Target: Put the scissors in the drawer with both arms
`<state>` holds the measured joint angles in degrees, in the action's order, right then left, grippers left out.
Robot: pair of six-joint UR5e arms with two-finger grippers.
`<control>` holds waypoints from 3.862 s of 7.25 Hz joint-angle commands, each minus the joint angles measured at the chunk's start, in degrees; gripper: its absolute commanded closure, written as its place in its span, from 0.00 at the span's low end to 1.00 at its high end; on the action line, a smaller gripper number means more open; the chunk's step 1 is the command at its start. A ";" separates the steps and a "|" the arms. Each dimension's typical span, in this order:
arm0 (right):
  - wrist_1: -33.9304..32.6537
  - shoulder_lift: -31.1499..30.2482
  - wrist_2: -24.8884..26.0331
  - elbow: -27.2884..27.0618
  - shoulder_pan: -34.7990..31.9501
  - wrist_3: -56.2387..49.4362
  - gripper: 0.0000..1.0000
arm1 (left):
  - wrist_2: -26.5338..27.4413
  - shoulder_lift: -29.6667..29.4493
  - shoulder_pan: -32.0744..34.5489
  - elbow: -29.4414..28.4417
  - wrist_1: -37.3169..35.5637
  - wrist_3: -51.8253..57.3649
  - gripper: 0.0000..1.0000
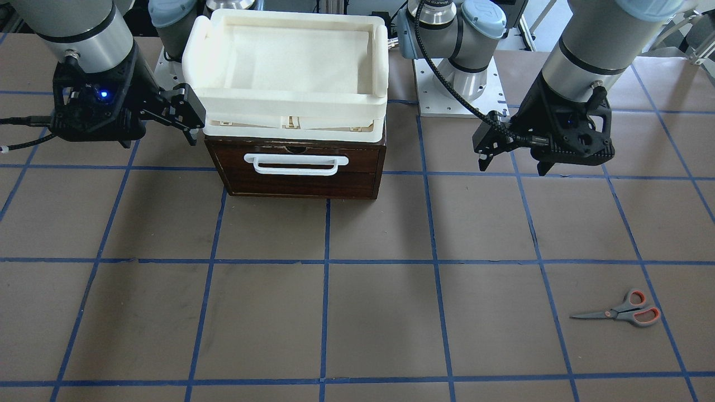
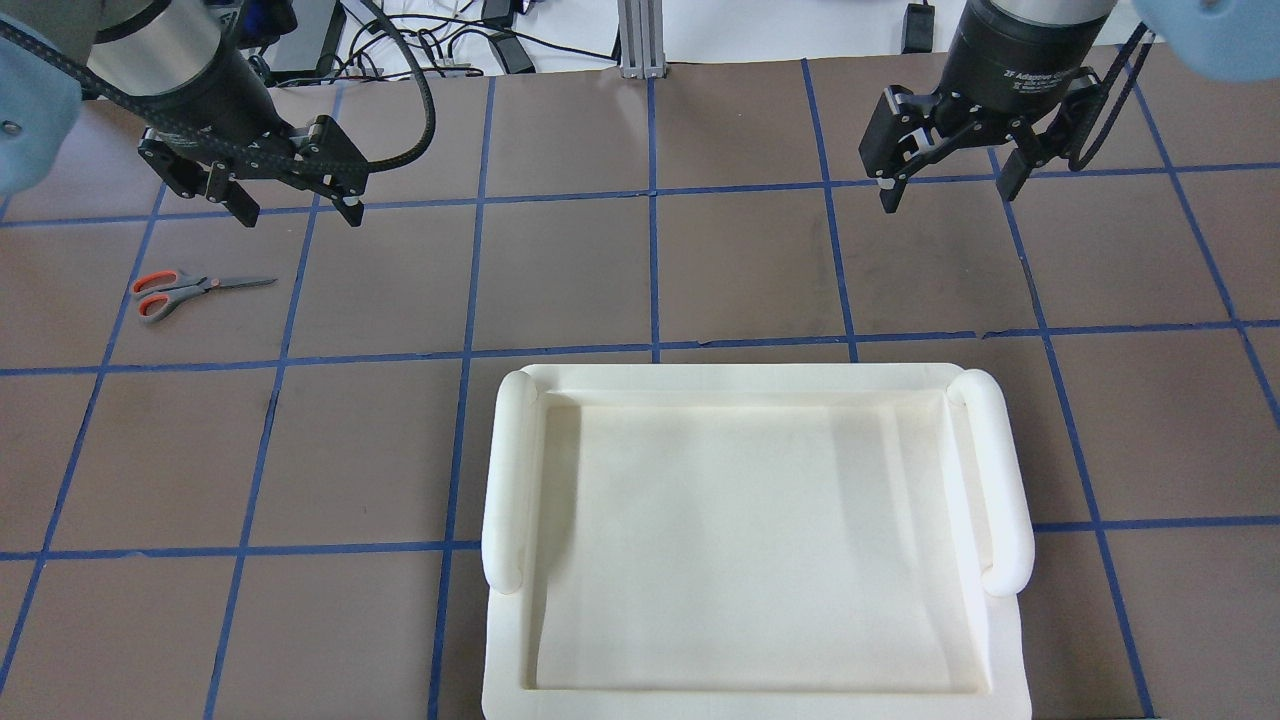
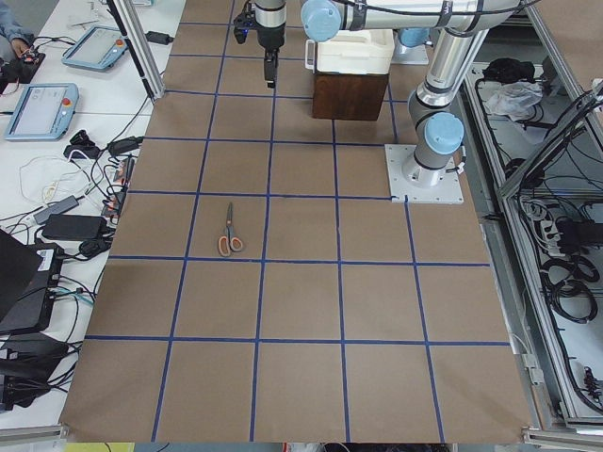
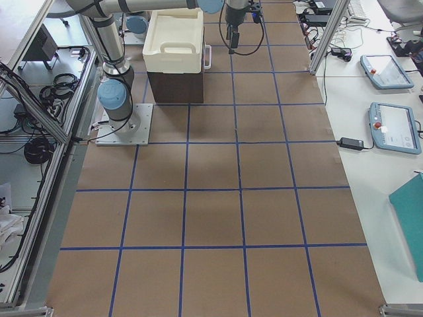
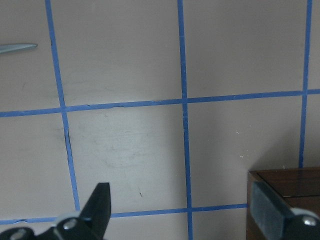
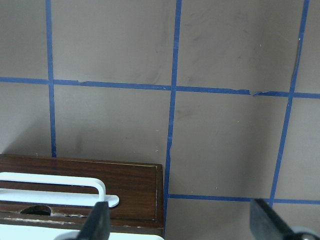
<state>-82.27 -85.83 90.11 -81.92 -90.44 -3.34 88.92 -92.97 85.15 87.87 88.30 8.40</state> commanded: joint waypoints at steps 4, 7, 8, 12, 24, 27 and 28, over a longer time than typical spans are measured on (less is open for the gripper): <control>-1.76 -1.36 -1.08 -0.17 0.00 9.35 0.00 | -0.33 -0.72 -0.24 0.81 -2.42 1.88 0.00; -3.94 -0.14 -1.16 -0.61 -0.70 28.42 0.00 | -0.50 -0.37 -0.24 3.44 -2.61 3.89 0.00; -5.61 1.17 -0.82 -0.69 -3.05 37.96 0.00 | -0.16 -0.63 -0.24 3.45 -3.83 5.12 0.00; -11.95 8.47 -0.46 -0.69 -11.41 74.03 0.00 | 1.68 -9.13 -12.53 2.48 -12.06 40.18 0.00; -6.06 16.66 -3.63 -2.79 -18.02 109.15 0.00 | -0.94 -36.31 -26.43 -3.76 -35.39 113.77 0.01; -4.14 16.66 -4.68 -4.03 -18.02 109.42 0.00 | -1.12 -37.10 -26.43 -3.24 -35.30 114.56 0.03; -3.69 16.66 -4.68 -4.30 -18.02 109.42 0.00 | -1.12 -37.10 -26.52 -3.15 -35.30 114.64 0.05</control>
<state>-86.80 -69.17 85.50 -85.89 -108.46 106.04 87.85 -130.02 58.69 84.49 52.97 122.93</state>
